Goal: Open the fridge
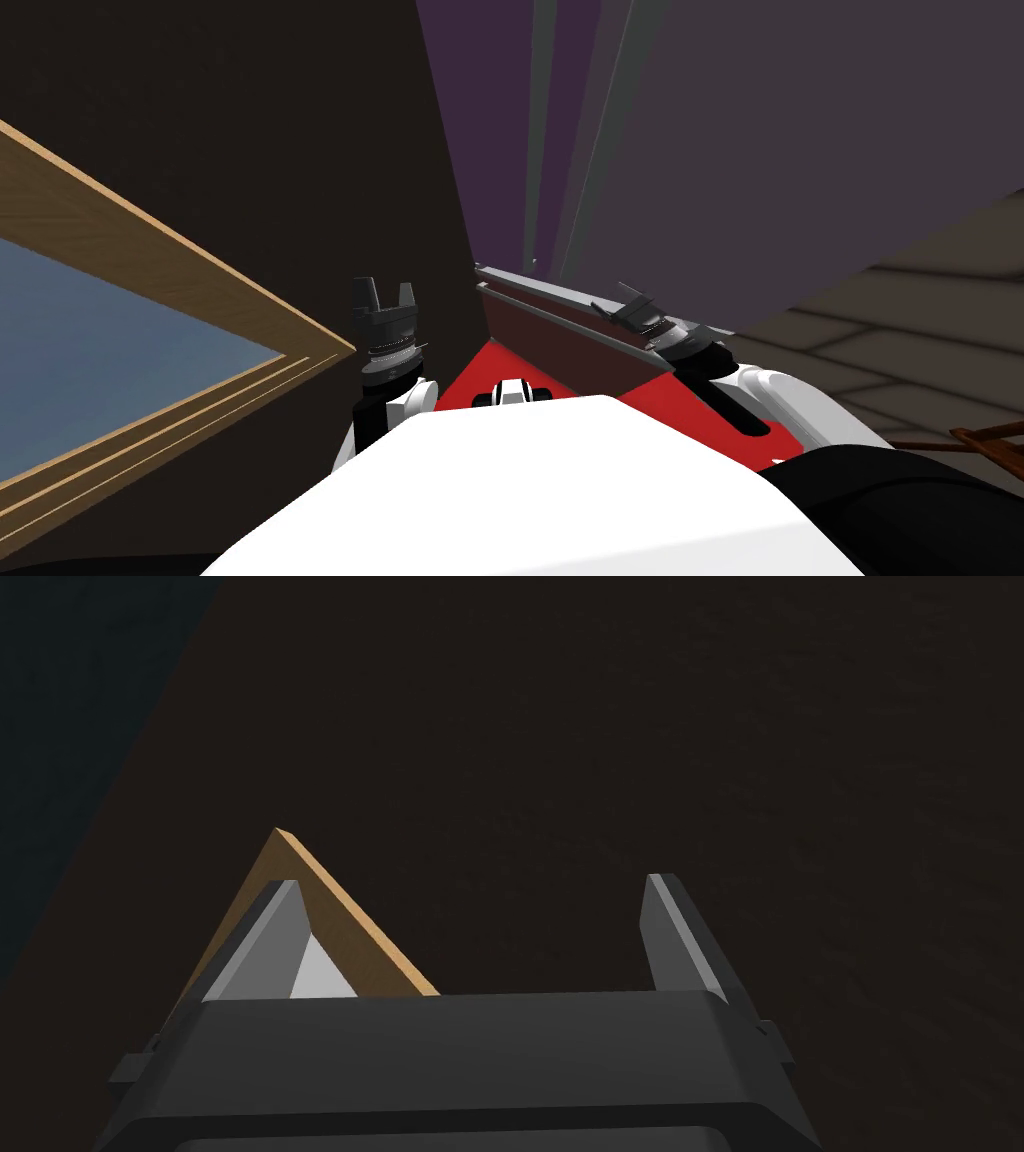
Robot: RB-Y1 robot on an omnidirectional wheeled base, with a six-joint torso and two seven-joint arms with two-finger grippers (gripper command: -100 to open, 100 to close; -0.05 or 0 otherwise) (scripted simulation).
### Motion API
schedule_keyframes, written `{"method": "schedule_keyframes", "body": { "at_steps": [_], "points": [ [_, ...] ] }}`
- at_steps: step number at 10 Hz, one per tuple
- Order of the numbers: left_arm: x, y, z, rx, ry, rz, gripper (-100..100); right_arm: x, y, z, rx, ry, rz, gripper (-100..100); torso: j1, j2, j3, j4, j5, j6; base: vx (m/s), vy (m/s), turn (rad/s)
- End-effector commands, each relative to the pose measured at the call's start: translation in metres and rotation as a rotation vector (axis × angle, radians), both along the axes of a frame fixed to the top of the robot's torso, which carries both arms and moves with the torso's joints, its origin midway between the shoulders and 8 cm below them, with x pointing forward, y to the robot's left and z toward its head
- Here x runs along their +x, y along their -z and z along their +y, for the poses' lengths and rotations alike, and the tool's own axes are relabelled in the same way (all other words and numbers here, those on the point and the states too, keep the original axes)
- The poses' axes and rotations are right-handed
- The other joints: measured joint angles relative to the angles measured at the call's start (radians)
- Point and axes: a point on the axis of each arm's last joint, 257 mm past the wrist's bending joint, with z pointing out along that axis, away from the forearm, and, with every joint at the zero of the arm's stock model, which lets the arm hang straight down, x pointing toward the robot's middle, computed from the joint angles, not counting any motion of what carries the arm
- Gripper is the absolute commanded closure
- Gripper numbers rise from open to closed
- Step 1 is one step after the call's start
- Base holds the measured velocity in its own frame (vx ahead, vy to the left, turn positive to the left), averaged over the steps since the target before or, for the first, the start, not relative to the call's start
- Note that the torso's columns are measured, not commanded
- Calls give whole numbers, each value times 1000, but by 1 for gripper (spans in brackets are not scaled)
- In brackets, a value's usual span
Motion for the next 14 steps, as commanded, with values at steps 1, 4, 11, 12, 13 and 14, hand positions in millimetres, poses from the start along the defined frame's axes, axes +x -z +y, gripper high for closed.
{"method": "schedule_keyframes", "body": {
  "at_steps": [1,4,11,12,13,14],
  "points": [
    [0,0,0,0,0,0,0,3,1,-5,-181,15,-6,-100,-1,0,0,0,0,0,173,145,-64],
    [0,0,0,0,0,0,0,5,1,-10,-340,22,-15,-100,-3,4,2,1,-1,0,135,127,-57],
    [0,0,0,0,0,0,0,12,-7,-17,-466,41,-45,-100,-2,2,1,0,0,-1,34,56,4],
    [0,0,0,0,0,0,0,11,-10,-15,-460,37,-56,-100,-1,2,1,0,0,-1,-23,-9,44],
    [0,0,0,0,0,0,0,11,-11,-15,-454,36,-58,-100,0,1,1,0,0,0,-9,-2,-16],
    [0,0,0,0,0,0,0,14,-12,-18,-466,48,-61,-100,-1,1,1,0,0,0,-18,4,62]
  ]
}}
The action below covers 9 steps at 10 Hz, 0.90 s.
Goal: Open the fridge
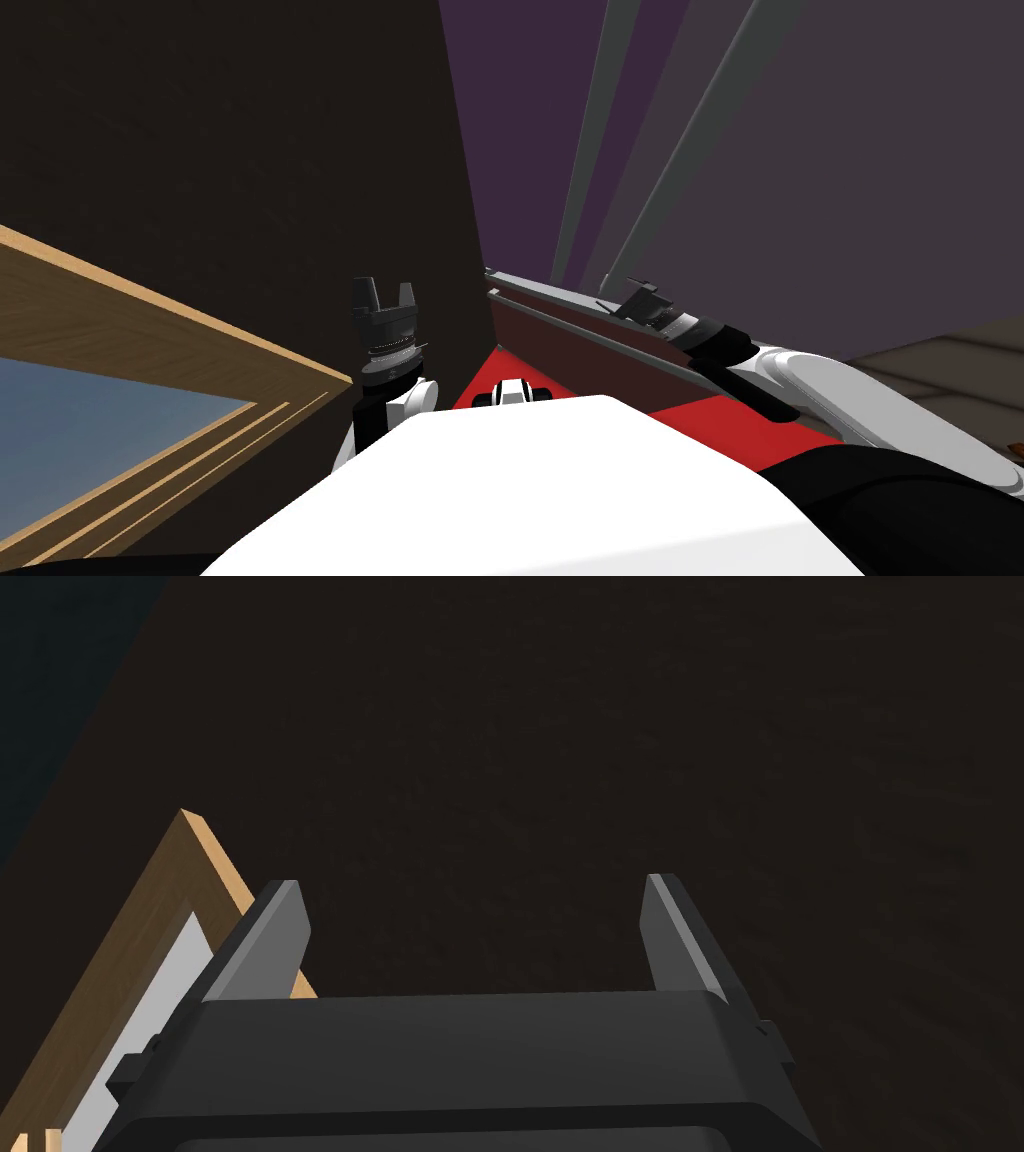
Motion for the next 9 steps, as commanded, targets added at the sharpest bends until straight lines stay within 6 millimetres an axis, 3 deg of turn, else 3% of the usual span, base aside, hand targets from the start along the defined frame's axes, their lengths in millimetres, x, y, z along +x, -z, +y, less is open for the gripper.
{"method": "schedule_keyframes", "body": {
  "at_steps": [1,9],
  "points": [
    [0,0,0,0,0,0,0,3,-5,-2,3,5,-14,-100,0,1,0,0,0,-1,-19,0,64],
    [0,0,0,0,0,0,0,12,-9,-11,10,42,-22,-100,0,0,0,0,0,-1,-20,-2,46]
  ]
}}
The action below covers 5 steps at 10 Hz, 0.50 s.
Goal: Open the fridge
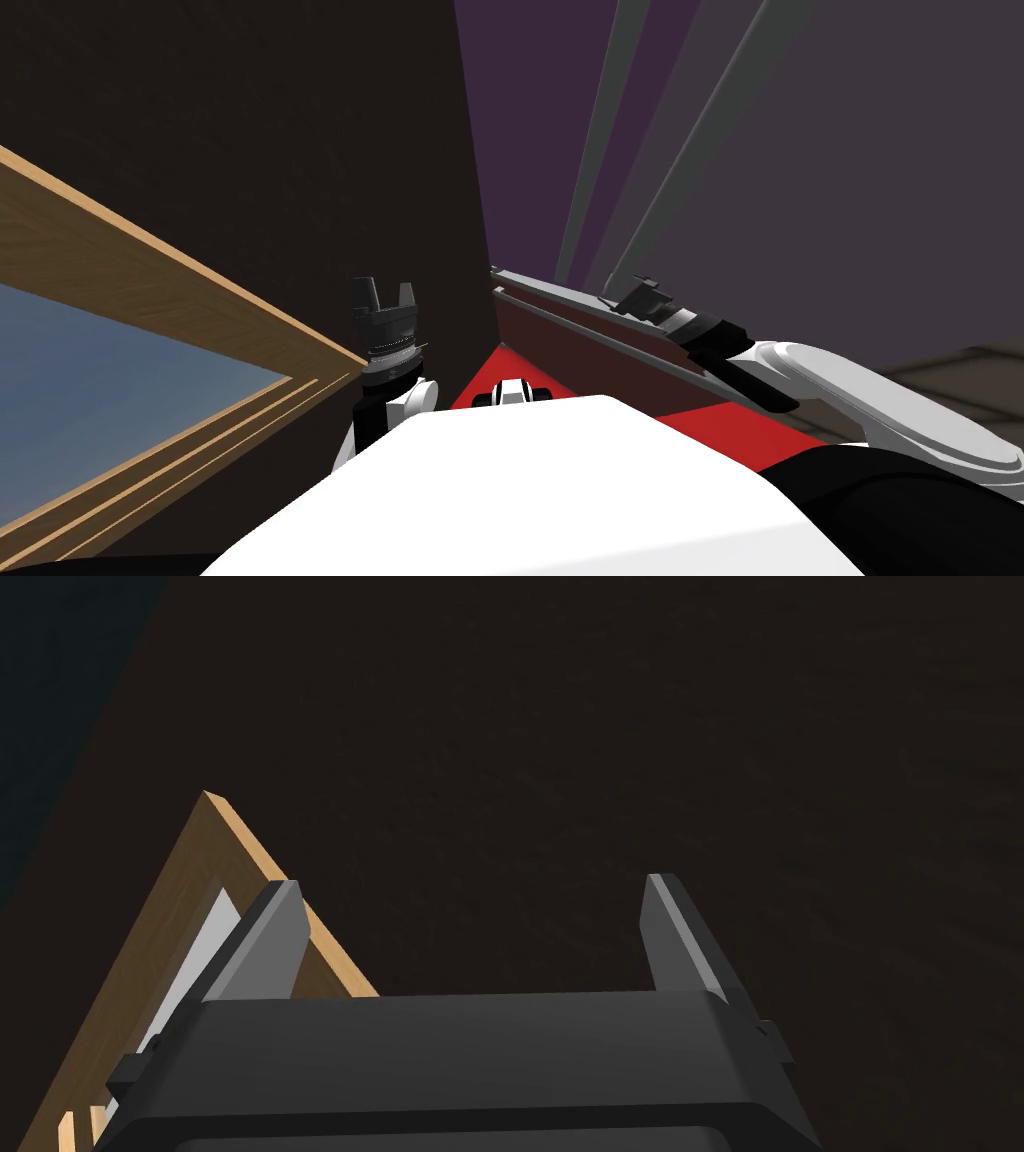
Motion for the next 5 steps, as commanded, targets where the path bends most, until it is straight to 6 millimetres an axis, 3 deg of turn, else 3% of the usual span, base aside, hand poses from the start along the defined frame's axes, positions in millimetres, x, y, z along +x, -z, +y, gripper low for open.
{"method": "schedule_keyframes", "body": {
  "at_steps": [1,5],
  "points": [
    [0,0,0,0,0,0,0,5,1,-5,-6,20,7,-100,0,0,0,0,0,0,-15,1,73],
    [0,0,0,0,0,0,0,8,2,-10,13,37,16,-100,0,0,0,0,0,0,-21,-1,43]
  ]
}}
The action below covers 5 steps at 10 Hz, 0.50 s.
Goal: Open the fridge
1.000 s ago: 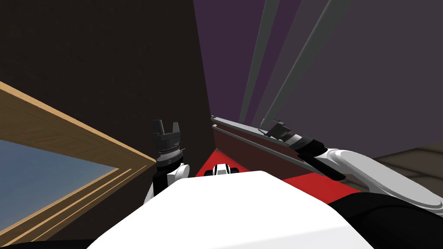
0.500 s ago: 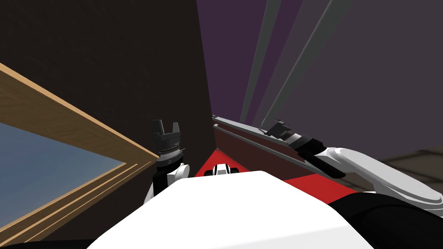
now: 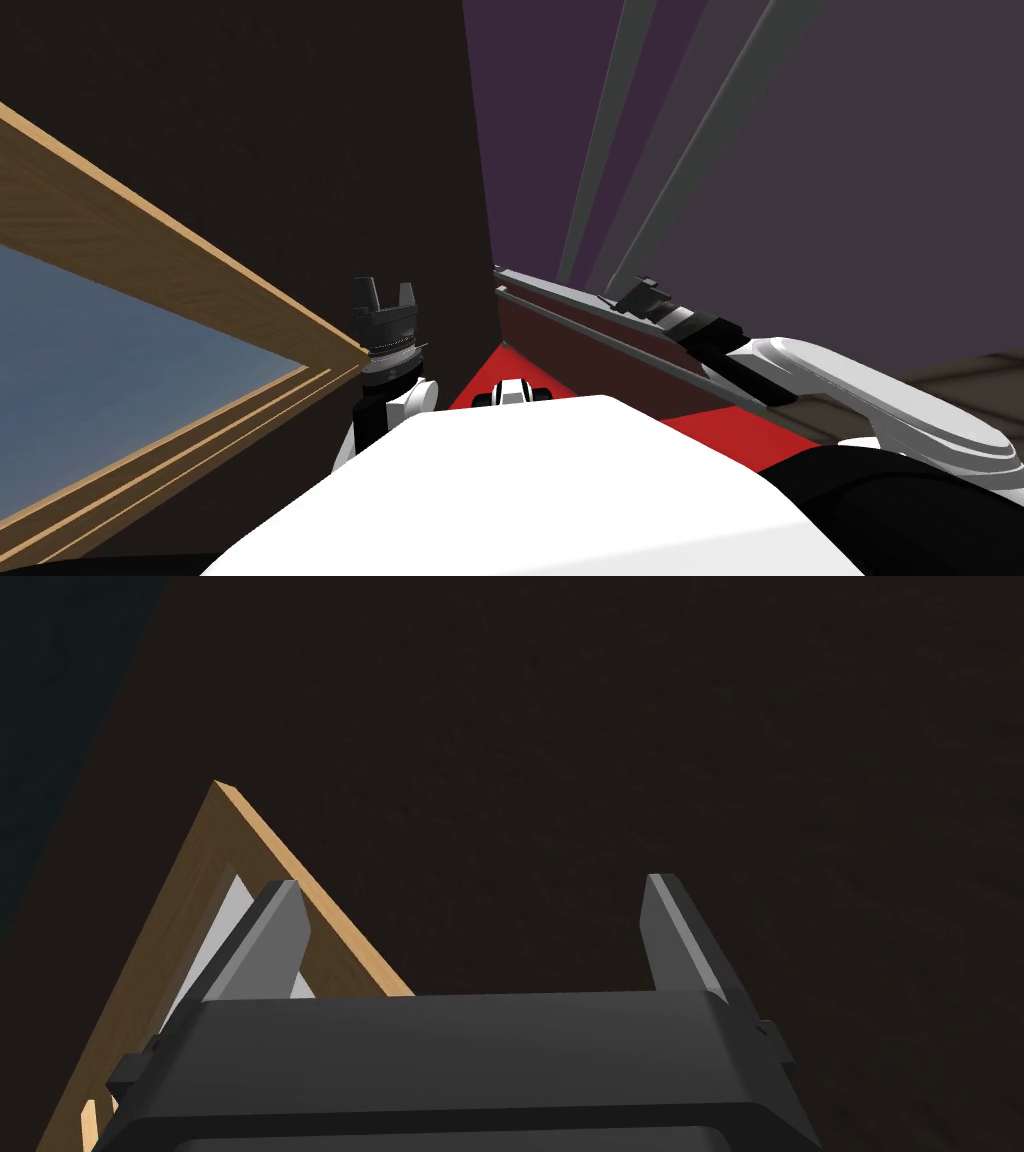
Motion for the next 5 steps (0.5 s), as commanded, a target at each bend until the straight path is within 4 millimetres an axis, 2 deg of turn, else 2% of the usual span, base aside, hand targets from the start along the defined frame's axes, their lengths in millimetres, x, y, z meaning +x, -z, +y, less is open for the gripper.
{"method": "schedule_keyframes", "body": {
  "at_steps": [1,5],
  "points": [
    [0,0,0,0,0,0,0,5,5,-6,-8,24,18,-100,0,0,0,0,0,0,-16,-2,89],
    [0,0,0,0,0,0,0,8,9,-11,8,46,39,-100,-1,-2,-1,-2,-1,0,-20,-1,41]
  ]
}}
